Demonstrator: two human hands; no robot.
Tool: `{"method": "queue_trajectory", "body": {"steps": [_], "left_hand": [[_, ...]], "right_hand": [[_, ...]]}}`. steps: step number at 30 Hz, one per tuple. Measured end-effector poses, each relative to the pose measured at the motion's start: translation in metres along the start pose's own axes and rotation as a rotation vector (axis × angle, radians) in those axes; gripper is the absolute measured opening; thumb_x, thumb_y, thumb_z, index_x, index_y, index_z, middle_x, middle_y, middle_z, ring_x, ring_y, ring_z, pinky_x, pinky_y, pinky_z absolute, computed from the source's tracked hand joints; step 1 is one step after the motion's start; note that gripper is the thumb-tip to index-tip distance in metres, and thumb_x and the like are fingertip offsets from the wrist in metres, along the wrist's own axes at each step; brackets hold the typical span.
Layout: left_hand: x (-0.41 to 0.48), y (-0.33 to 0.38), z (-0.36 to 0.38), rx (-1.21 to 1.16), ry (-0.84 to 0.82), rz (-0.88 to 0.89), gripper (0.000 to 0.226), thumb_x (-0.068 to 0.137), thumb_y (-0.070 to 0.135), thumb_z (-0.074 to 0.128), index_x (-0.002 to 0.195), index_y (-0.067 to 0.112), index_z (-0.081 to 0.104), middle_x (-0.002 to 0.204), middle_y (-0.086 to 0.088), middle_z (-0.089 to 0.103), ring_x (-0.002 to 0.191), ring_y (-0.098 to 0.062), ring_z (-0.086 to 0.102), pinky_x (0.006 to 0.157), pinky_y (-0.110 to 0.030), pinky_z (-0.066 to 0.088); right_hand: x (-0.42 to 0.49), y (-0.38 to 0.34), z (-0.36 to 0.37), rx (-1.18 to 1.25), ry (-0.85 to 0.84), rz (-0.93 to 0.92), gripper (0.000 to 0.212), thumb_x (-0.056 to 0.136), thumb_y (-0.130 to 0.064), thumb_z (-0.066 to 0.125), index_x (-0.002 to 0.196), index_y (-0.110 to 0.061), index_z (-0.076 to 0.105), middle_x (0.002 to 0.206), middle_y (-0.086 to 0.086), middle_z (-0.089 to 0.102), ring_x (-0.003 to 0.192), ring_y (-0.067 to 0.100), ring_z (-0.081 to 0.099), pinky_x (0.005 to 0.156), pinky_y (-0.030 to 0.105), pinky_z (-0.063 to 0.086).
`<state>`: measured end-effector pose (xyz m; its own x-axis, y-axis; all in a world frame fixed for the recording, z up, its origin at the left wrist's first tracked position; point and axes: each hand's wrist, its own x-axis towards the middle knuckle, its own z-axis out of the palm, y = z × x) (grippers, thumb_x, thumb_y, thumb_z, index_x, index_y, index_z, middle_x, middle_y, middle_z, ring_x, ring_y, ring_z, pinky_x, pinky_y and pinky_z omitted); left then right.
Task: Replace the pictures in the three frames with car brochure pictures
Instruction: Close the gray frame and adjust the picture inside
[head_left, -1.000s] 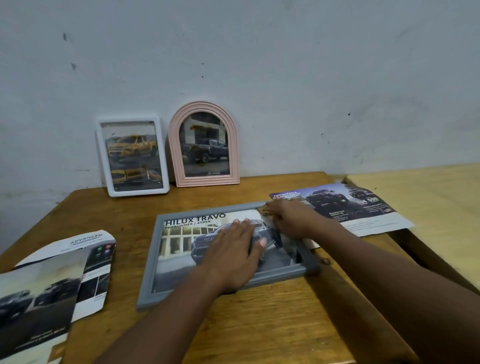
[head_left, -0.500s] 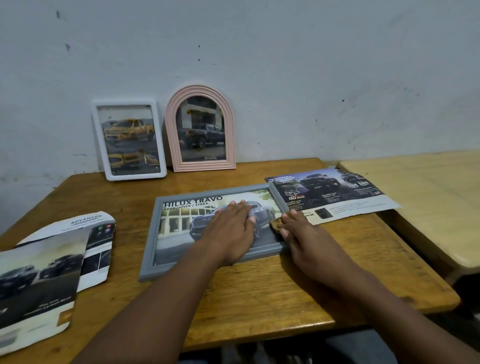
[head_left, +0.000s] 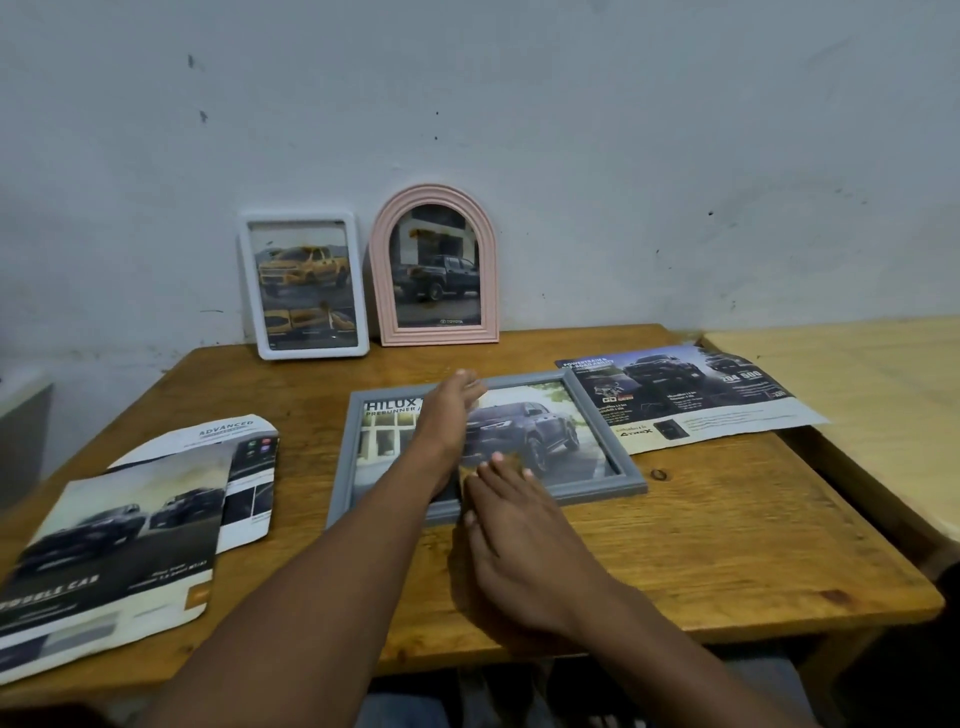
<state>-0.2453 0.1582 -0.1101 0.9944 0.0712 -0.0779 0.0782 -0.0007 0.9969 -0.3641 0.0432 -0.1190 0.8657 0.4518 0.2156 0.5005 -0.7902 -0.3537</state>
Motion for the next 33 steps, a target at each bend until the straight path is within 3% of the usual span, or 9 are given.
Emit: {"method": "queue_trajectory", "body": {"steps": [2, 5, 8, 11, 13, 15, 18, 26, 33], "left_hand": [[-0.005, 0.009, -0.008, -0.009, 0.051, 0.045, 0.048, 0.107, 0.036, 0.031, 0.14, 0.012, 0.055, 0.139, -0.01, 0.062, 0.135, -0.024, 0.051, 0.113, -0.039, 0.035], [-0.027, 0.014, -0.019, 0.286, 0.109, 0.216, 0.045, 0.101, 0.041, 0.04, 0.14, 0.025, 0.056, 0.142, 0.001, 0.059, 0.132, -0.016, 0.051, 0.108, -0.039, 0.041], [-0.066, -0.001, -0.022, 0.655, -0.056, 0.346, 0.047, 0.103, 0.043, 0.05, 0.149, 0.032, 0.047, 0.153, 0.008, 0.048, 0.139, -0.013, 0.042, 0.113, -0.042, 0.04], [-0.092, -0.019, -0.019, 1.113, -0.231, 0.46, 0.06, 0.104, 0.05, 0.043, 0.158, 0.026, 0.032, 0.165, 0.005, 0.029, 0.152, -0.013, 0.021, 0.123, -0.037, 0.019], [-0.098, -0.026, -0.021, 1.31, -0.266, 0.517, 0.062, 0.106, 0.051, 0.031, 0.161, 0.024, 0.023, 0.168, 0.004, 0.02, 0.155, -0.012, 0.01, 0.124, -0.034, 0.006], [-0.099, -0.029, -0.025, 1.375, -0.255, 0.522, 0.059, 0.108, 0.048, 0.024, 0.162, 0.025, 0.019, 0.169, 0.004, 0.017, 0.155, -0.012, 0.008, 0.123, -0.033, 0.002], [-0.102, -0.028, -0.035, 1.413, -0.237, 0.479, 0.055, 0.11, 0.041, 0.022, 0.162, 0.026, 0.017, 0.17, 0.004, 0.014, 0.156, -0.013, 0.007, 0.125, -0.035, 0.006], [-0.121, -0.026, -0.108, 1.484, -0.064, 0.316, 0.055, 0.11, 0.041, 0.018, 0.162, 0.025, 0.02, 0.168, 0.003, 0.02, 0.155, -0.014, 0.011, 0.126, -0.039, 0.009], [-0.112, -0.021, -0.115, 1.492, 0.052, 0.187, 0.054, 0.11, 0.037, 0.018, 0.161, 0.019, 0.022, 0.169, -0.002, 0.02, 0.155, -0.019, 0.014, 0.125, -0.041, 0.009]], "right_hand": [[0.002, 0.0, -0.015, 0.212, 0.023, 0.024, 0.045, 0.105, -0.025, 0.03, 0.148, -0.013, 0.039, 0.15, 0.006, 0.042, 0.141, 0.016, 0.03, 0.121, 0.032, 0.016], [0.006, 0.026, -0.036, 0.381, 0.24, 0.154, 0.039, 0.105, -0.023, 0.04, 0.143, -0.022, 0.048, 0.135, -0.006, 0.053, 0.122, 0.008, 0.045, 0.106, 0.038, 0.041], [0.025, 0.061, -0.036, 0.295, 0.366, 0.26, 0.038, 0.103, -0.021, 0.043, 0.139, -0.014, 0.054, 0.138, 0.006, 0.057, 0.126, 0.018, 0.05, 0.102, 0.036, 0.041], [0.044, 0.077, -0.024, 0.149, 0.323, 0.263, 0.043, 0.102, -0.027, 0.038, 0.138, -0.009, 0.052, 0.143, 0.014, 0.053, 0.141, 0.028, 0.037, 0.111, 0.046, 0.034], [0.047, 0.08, -0.016, 0.049, 0.236, 0.259, 0.051, 0.102, -0.035, 0.029, 0.144, -0.012, 0.045, 0.152, 0.011, 0.043, 0.148, 0.026, 0.024, 0.117, 0.051, 0.023], [0.046, 0.081, -0.008, -0.082, 0.114, 0.255, 0.054, 0.104, -0.04, 0.023, 0.152, -0.016, 0.031, 0.161, 0.005, 0.027, 0.152, 0.022, 0.007, 0.121, 0.051, 0.007], [0.043, 0.082, -0.005, -0.244, 0.025, 0.222, 0.058, 0.104, -0.044, 0.017, 0.157, -0.019, 0.016, 0.166, 0.002, 0.013, 0.153, 0.021, -0.007, 0.121, 0.052, -0.003], [0.044, 0.081, -0.009, -0.29, -0.076, 0.164, 0.057, 0.104, -0.047, 0.012, 0.158, -0.027, 0.008, 0.167, -0.003, 0.0, 0.151, 0.02, -0.016, 0.12, 0.054, -0.007], [0.047, 0.084, -0.01, -0.321, -0.158, 0.137, 0.056, 0.103, -0.048, 0.011, 0.157, -0.033, 0.002, 0.166, -0.006, -0.006, 0.15, 0.019, -0.018, 0.121, 0.054, -0.003]]}}
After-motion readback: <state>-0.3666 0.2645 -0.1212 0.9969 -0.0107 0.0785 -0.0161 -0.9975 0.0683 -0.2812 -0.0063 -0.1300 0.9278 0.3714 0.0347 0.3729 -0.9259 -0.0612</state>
